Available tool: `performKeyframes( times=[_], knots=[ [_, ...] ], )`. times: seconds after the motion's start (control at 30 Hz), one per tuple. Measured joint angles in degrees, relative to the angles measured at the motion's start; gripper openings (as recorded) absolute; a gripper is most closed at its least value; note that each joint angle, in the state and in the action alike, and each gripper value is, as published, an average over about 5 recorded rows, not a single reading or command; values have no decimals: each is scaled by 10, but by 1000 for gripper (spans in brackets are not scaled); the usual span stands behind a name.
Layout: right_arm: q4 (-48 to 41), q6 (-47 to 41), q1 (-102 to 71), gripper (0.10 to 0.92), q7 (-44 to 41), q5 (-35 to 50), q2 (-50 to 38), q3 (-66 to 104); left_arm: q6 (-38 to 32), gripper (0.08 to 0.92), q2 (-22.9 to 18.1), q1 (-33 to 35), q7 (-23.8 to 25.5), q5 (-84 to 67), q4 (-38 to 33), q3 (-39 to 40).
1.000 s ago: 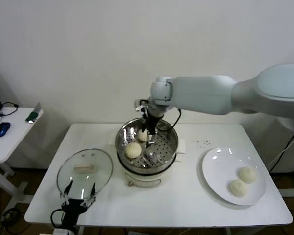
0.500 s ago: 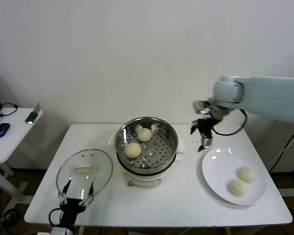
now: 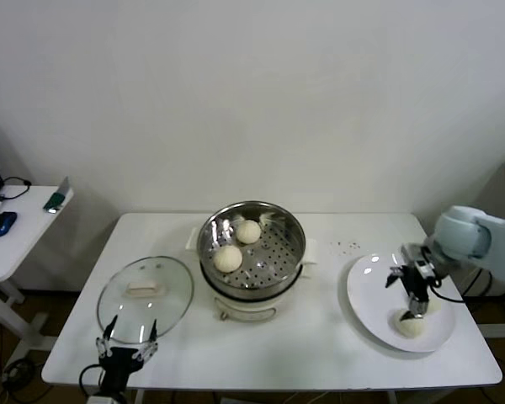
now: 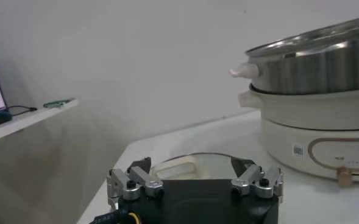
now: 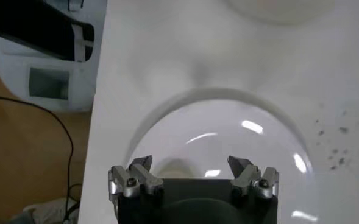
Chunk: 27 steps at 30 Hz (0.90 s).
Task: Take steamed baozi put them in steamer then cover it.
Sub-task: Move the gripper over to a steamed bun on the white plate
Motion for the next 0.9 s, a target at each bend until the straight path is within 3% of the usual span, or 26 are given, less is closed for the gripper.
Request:
performKeyframes(
  times=[0.4, 0.9],
  knots=[
    [-46, 7, -127, 823, -1, -66, -12, 116, -2, 823, -10, 3, -1, 12, 7, -1],
    [-86, 10, -175, 823, 5, -90, 29, 151, -4, 823, -14, 10, -5, 15, 10, -5]
  ],
)
